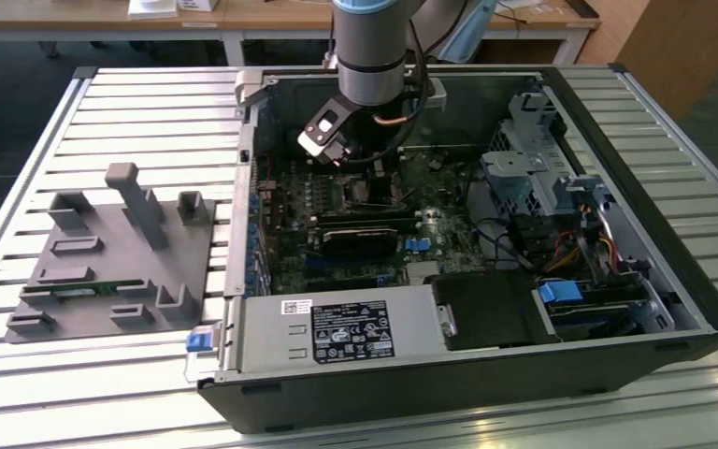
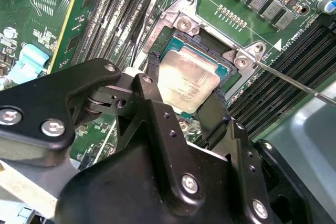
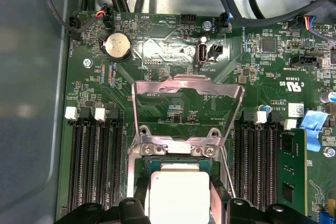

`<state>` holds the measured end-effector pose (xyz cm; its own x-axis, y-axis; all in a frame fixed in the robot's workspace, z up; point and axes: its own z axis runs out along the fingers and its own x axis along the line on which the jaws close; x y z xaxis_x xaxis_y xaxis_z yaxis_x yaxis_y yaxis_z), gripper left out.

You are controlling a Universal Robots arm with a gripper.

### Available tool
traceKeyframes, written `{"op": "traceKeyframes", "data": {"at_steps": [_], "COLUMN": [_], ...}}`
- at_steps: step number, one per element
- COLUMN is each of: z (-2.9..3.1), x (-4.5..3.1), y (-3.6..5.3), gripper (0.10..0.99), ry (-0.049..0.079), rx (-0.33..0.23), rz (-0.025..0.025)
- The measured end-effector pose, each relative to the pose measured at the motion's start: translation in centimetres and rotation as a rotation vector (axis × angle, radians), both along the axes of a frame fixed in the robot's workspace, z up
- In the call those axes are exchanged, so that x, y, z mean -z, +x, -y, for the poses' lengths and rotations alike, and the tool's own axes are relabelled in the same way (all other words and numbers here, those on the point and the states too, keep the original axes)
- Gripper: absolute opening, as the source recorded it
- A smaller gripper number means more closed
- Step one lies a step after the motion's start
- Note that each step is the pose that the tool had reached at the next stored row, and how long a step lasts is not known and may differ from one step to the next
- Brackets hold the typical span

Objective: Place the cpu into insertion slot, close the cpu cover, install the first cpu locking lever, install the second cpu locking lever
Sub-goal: 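Place the cpu into insertion slot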

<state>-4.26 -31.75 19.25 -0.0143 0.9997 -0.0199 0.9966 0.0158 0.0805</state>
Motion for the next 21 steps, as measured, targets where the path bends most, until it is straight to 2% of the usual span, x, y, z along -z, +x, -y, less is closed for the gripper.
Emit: {"op": "traceKeyframes", "data": {"at_steps": [8,9,21], "z": [0.00,0.00,0.00], "x": [0.02,0.02,0.00], "y": [-0.01,-0.01,0.16], "gripper": [0.549,0.612,0.612], "ry": [0.000,0.000,0.000], "rx": [0.000,0.000,0.000], "rz": [0.0002,0.0002,0.0000]}}
